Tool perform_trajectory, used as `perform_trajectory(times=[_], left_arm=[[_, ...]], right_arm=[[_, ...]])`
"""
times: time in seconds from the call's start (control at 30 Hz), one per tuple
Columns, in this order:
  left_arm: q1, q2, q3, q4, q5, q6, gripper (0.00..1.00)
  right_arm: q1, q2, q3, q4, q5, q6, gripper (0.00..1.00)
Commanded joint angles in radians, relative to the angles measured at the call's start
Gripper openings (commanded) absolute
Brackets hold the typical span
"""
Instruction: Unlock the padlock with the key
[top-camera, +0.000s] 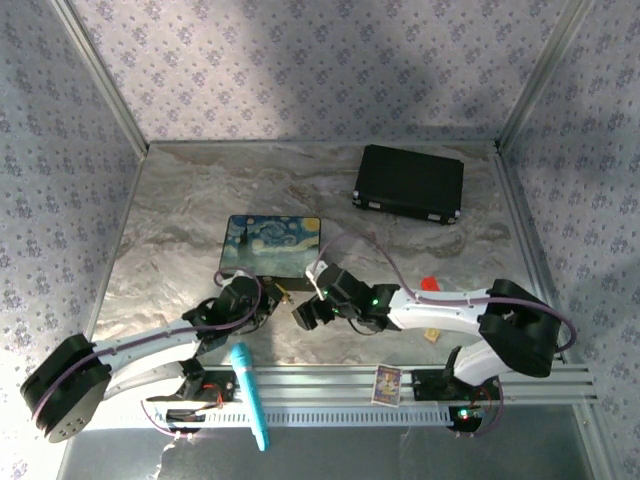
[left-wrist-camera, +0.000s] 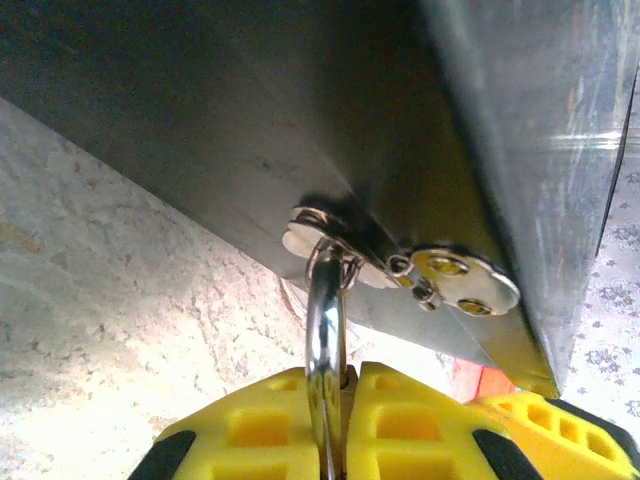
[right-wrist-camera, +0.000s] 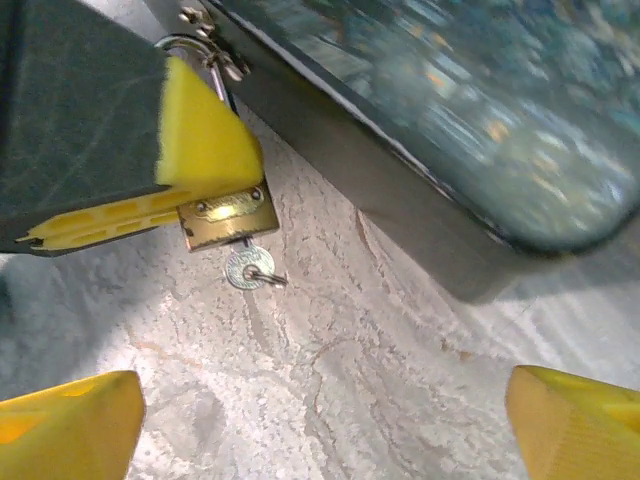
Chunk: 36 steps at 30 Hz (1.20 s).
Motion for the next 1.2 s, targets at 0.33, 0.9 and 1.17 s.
perform_trajectory(times=[0.33,0.9,1.17], left_arm=[[-0.002,-0.030,0.045,0.026,0.068,-0.021,0.00],[-0.018,-0.037,0.031,0.040,0.079,-0.030,0.00],[-0.025,-0.040,0.022,0.033,0.074,-0.031,0.00]], right_arm=[[0.079,0.155,0.073,0.098,0.132,-0.439,0.47],[0.059,0.201,0.090,0.144,0.114,-0.419,0.25],[-0.037,0.163,0.025,0.206,-0.144,-0.348,0.17]])
